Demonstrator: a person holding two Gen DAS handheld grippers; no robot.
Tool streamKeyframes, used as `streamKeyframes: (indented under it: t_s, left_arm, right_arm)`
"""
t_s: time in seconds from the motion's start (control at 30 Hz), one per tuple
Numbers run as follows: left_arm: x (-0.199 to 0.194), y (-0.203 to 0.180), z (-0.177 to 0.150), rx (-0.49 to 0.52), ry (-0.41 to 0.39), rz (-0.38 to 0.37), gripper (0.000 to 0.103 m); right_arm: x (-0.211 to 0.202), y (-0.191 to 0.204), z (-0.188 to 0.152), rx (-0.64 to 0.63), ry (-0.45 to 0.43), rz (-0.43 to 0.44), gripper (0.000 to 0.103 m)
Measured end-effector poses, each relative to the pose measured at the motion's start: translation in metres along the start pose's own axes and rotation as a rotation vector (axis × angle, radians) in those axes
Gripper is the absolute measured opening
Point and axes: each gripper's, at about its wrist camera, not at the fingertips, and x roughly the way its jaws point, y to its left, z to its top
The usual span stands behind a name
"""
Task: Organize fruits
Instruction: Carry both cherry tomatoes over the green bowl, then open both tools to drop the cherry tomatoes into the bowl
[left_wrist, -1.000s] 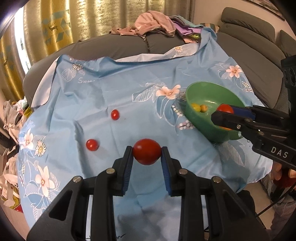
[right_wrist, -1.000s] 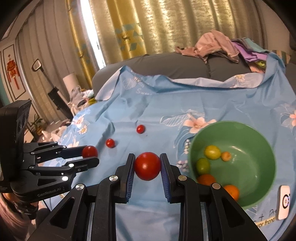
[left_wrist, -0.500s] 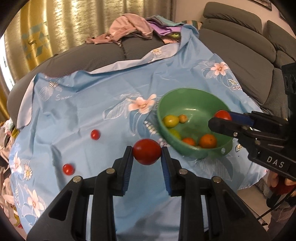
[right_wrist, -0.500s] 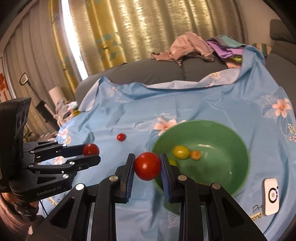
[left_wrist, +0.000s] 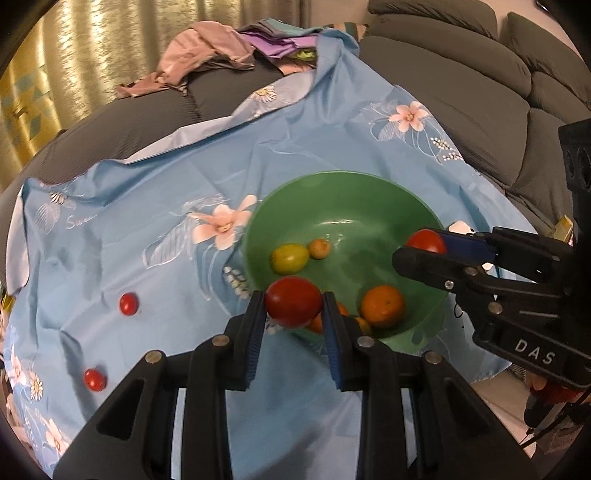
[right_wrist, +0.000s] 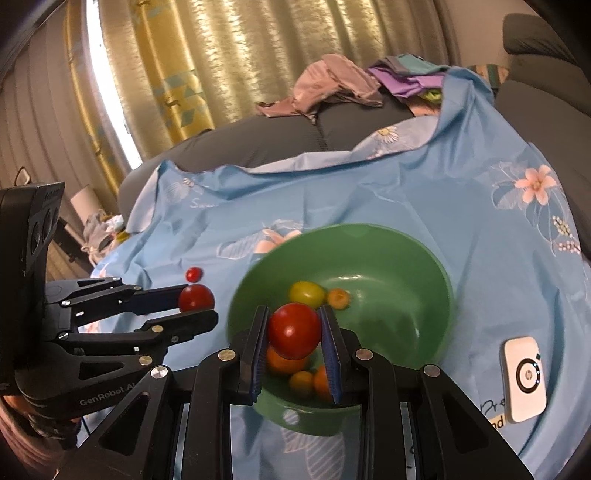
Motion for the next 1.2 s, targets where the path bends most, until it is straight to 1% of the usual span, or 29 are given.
streamKeyframes:
  t_s: [0.17, 0.4, 0.57, 0.7, 0.73, 0.8, 0.87, 0.9, 0.93, 0.97, 1.0, 1.13, 1.2]
  left_arm:
    - [0.017, -0.010, 0.004, 0.025, 0.024, -0.014, 0.030]
    - [0.037, -0.020, 0.006, 0.062, 0.061, -0.015, 0.030]
    - [0.046, -0.024, 0.005, 0.074, 0.076, -0.010, 0.031]
    - [0.049, -0.025, 0.005, 0.077, 0.076, 0.009, 0.031]
    - [0.050, -0.024, 0.005, 0.074, 0.078, 0.014, 0.032]
    - [0.051, -0.022, 0.004, 0.072, 0.081, 0.029, 0.046]
    - [0.051, -0.020, 0.004, 0.068, 0.081, 0.037, 0.053]
    - [0.050, -0.019, 0.004, 0.066, 0.077, 0.035, 0.055]
    - [0.049, -0.019, 0.004, 0.064, 0.073, 0.034, 0.056]
    - [0.047, -0.018, 0.004, 0.063, 0.069, 0.037, 0.060]
    - [0.045, -0.018, 0.004, 0.061, 0.066, 0.045, 0.066]
    - [0.035, -0.014, 0.002, 0.044, 0.053, 0.055, 0.073]
    - [0.028, -0.010, 0.000, 0.034, 0.046, 0.067, 0.079]
  right_arm:
    - [0.005, -0.014, -0.003, 0.023, 0.012, -0.022, 0.029]
    - [0.011, -0.027, -0.007, 0.044, 0.033, -0.035, 0.029]
    - [0.016, -0.030, -0.010, 0.048, 0.054, -0.042, 0.029]
    - [0.019, -0.033, -0.012, 0.061, 0.068, -0.059, 0.029]
    - [0.019, -0.034, -0.012, 0.067, 0.068, -0.062, 0.029]
    - [0.019, -0.035, -0.012, 0.077, 0.071, -0.064, 0.029]
    - [0.019, -0.035, -0.012, 0.079, 0.073, -0.068, 0.029]
    - [0.019, -0.036, -0.012, 0.079, 0.076, -0.072, 0.030]
    - [0.019, -0.035, -0.012, 0.080, 0.078, -0.077, 0.034]
    - [0.018, -0.035, -0.012, 0.082, 0.079, -0.080, 0.035]
    - [0.018, -0.035, -0.012, 0.084, 0.078, -0.079, 0.035]
    - [0.013, -0.033, -0.011, 0.088, 0.067, -0.073, 0.035]
    - [0.011, -0.030, -0.011, 0.090, 0.065, -0.068, 0.036]
